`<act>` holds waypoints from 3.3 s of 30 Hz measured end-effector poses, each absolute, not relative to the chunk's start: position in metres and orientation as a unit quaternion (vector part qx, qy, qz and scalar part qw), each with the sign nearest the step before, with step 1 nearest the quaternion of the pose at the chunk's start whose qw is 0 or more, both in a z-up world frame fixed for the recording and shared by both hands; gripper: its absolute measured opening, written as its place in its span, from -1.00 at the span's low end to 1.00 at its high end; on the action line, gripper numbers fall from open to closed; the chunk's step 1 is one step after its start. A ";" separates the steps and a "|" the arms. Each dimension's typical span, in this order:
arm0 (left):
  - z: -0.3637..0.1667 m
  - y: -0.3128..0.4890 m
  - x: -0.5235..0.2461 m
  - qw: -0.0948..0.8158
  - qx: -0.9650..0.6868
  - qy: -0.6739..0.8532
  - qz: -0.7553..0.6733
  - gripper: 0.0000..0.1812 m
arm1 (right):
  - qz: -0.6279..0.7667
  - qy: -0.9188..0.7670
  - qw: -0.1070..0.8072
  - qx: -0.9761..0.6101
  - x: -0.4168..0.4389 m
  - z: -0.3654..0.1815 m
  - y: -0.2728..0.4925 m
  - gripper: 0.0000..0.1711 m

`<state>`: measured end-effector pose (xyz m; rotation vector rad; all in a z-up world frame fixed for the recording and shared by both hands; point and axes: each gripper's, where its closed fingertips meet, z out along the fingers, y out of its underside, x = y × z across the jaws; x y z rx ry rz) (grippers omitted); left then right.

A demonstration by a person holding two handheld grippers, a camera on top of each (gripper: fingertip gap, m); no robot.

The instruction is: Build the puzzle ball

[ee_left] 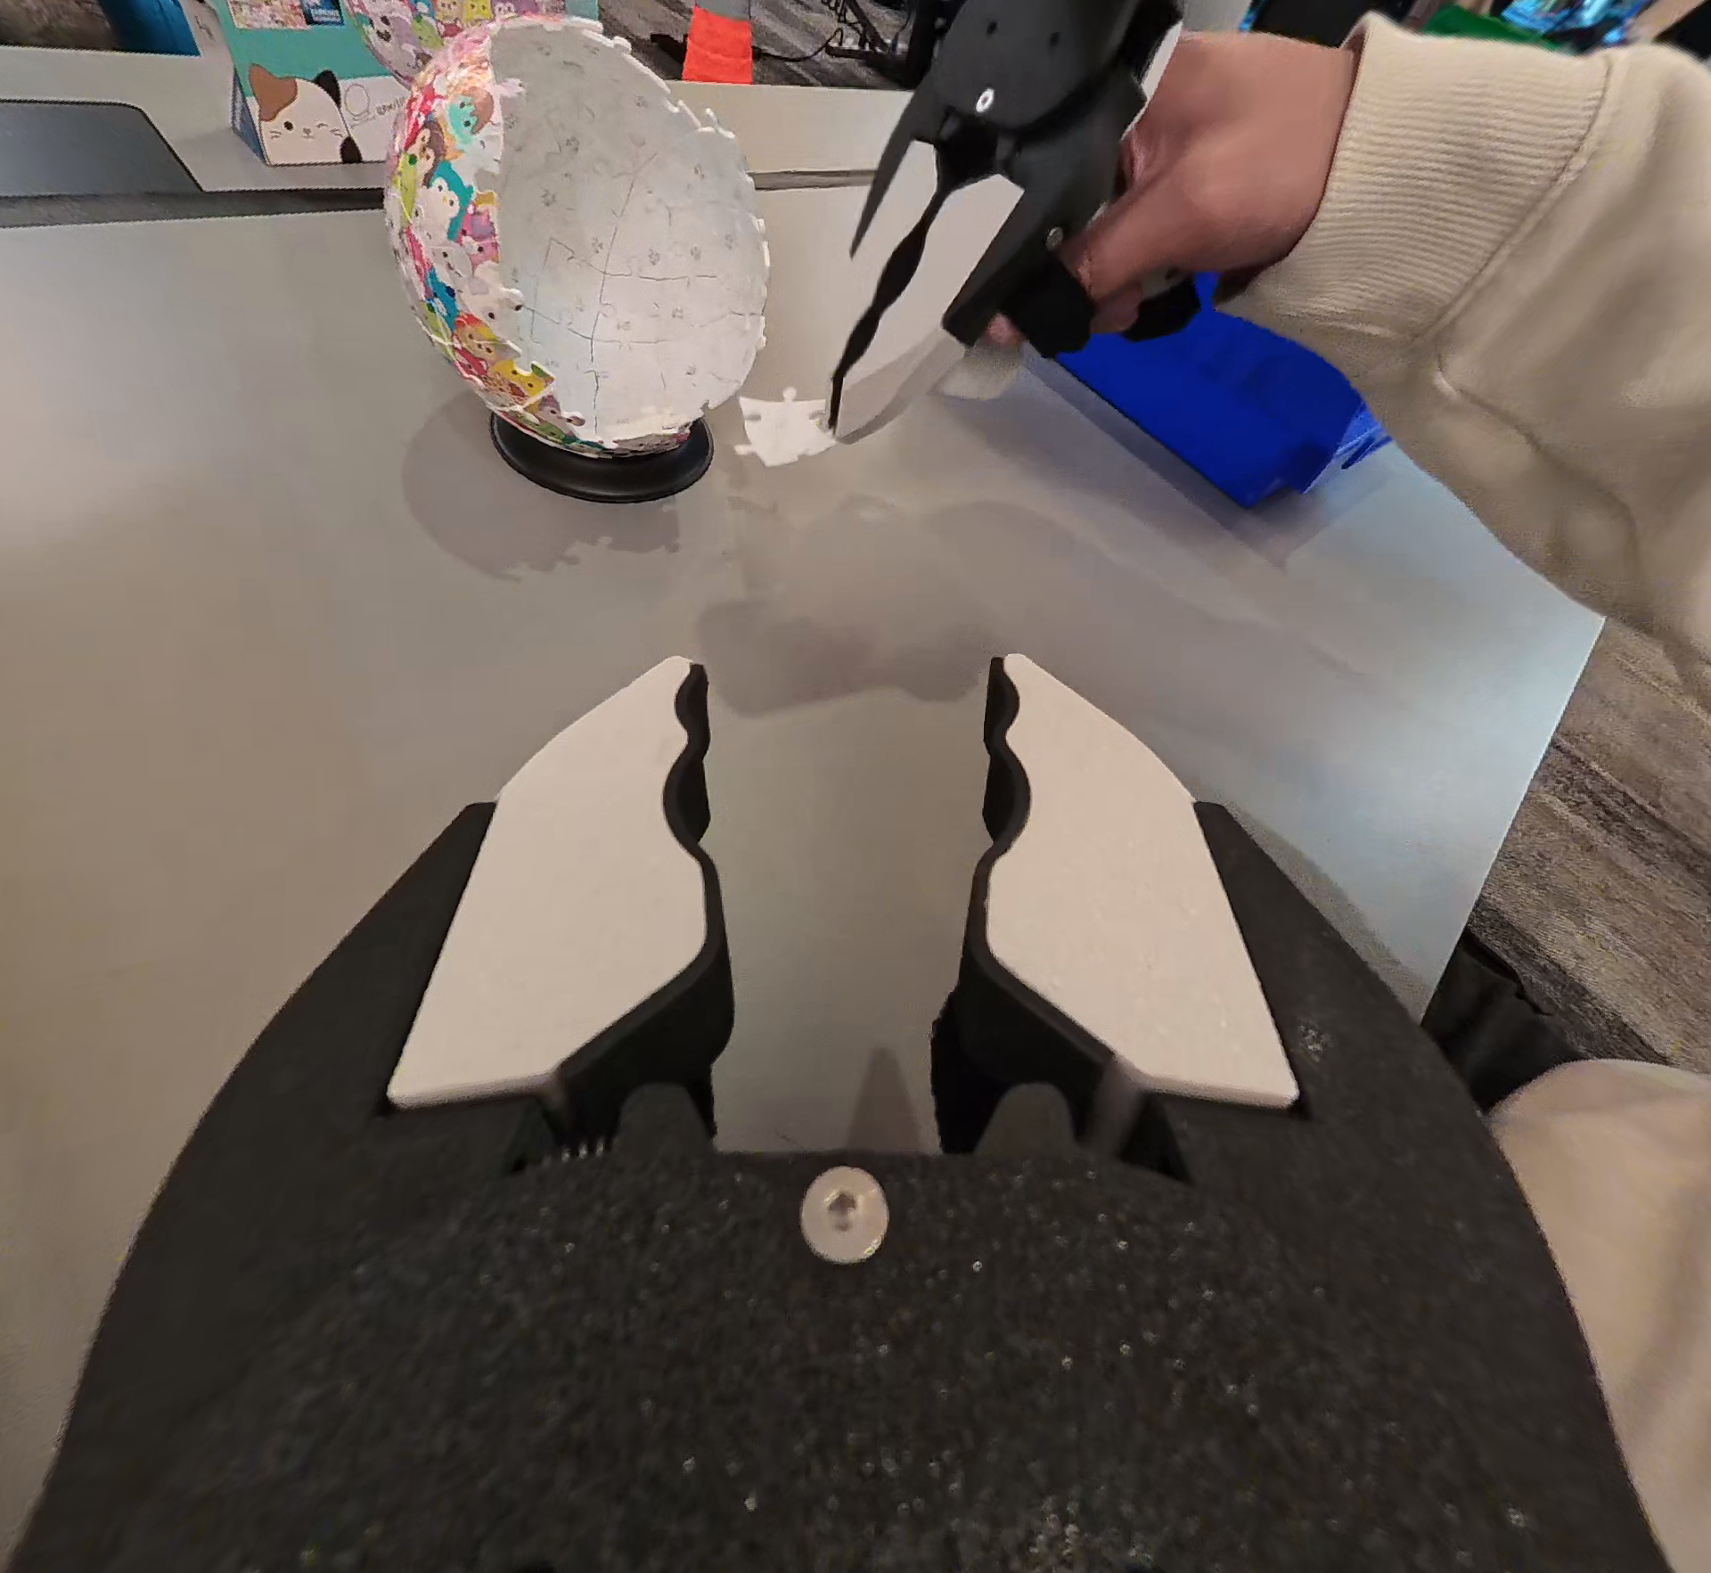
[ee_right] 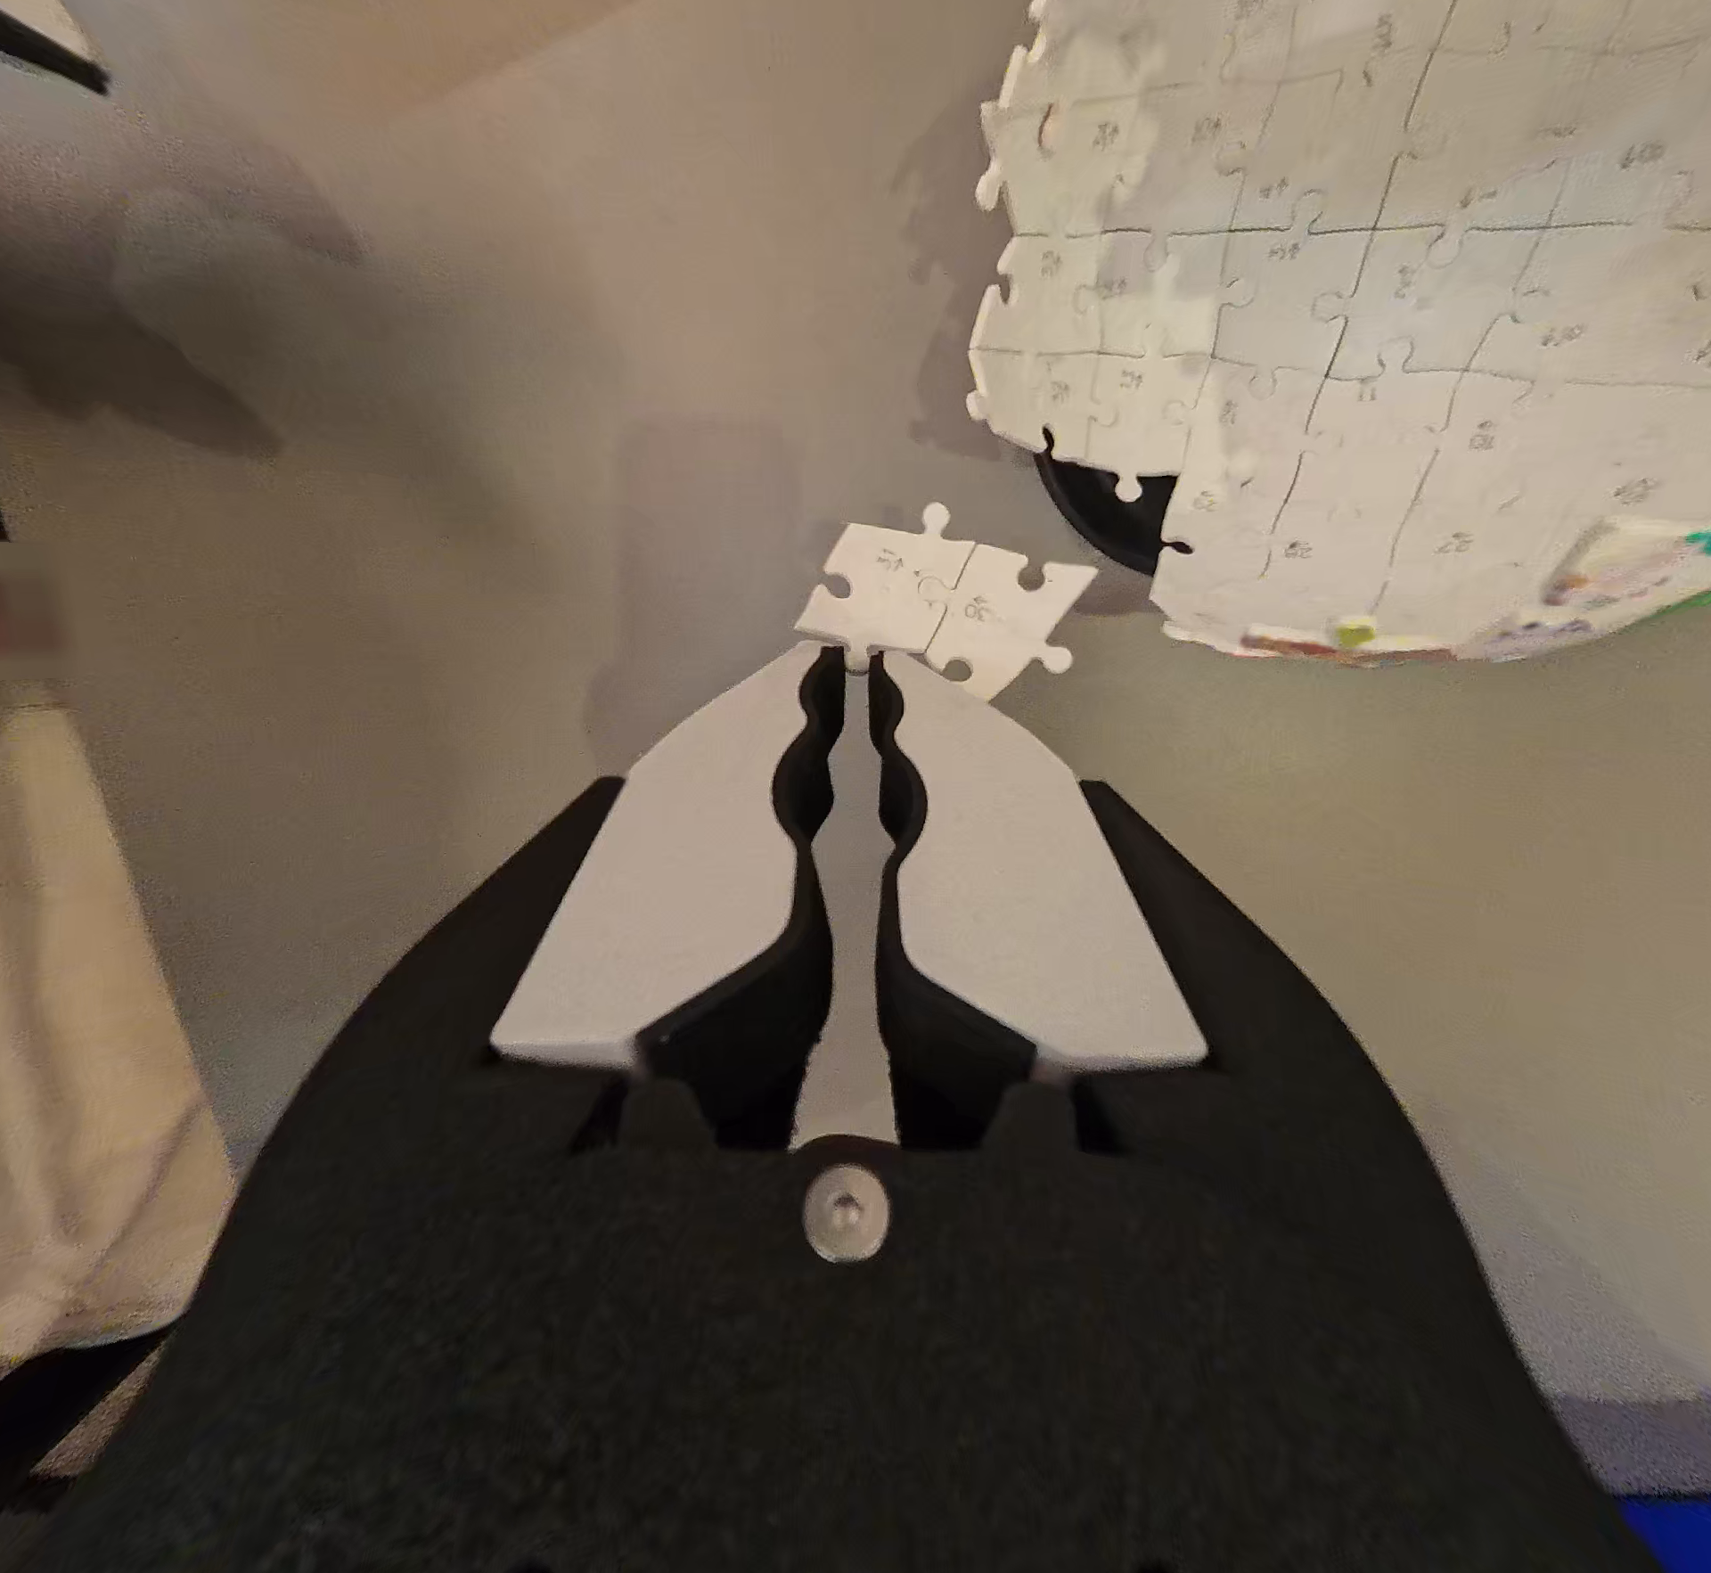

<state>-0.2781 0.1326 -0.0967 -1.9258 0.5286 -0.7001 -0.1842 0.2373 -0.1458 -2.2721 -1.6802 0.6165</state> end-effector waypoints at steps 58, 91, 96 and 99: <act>-0.112 0.153 -0.287 0.488 -0.811 0.220 -0.235 -0.29 | 0.211 -0.564 0.146 -0.785 -0.163 -0.140 0.220 -0.94; -0.175 0.319 -0.295 0.136 -0.738 0.648 -0.129 -0.28 | 0.214 -0.708 0.025 -0.673 -0.141 -0.164 0.337 -0.47; -0.177 0.329 -0.294 0.117 -0.721 0.671 -0.131 -0.30 | 0.208 -0.737 0.001 -0.643 -0.151 -0.183 0.337 -0.47; -0.179 0.330 -0.289 0.108 -0.709 0.683 -0.139 -0.31 | 0.228 -0.741 0.002 -0.631 -0.157 -0.187 0.332 -0.47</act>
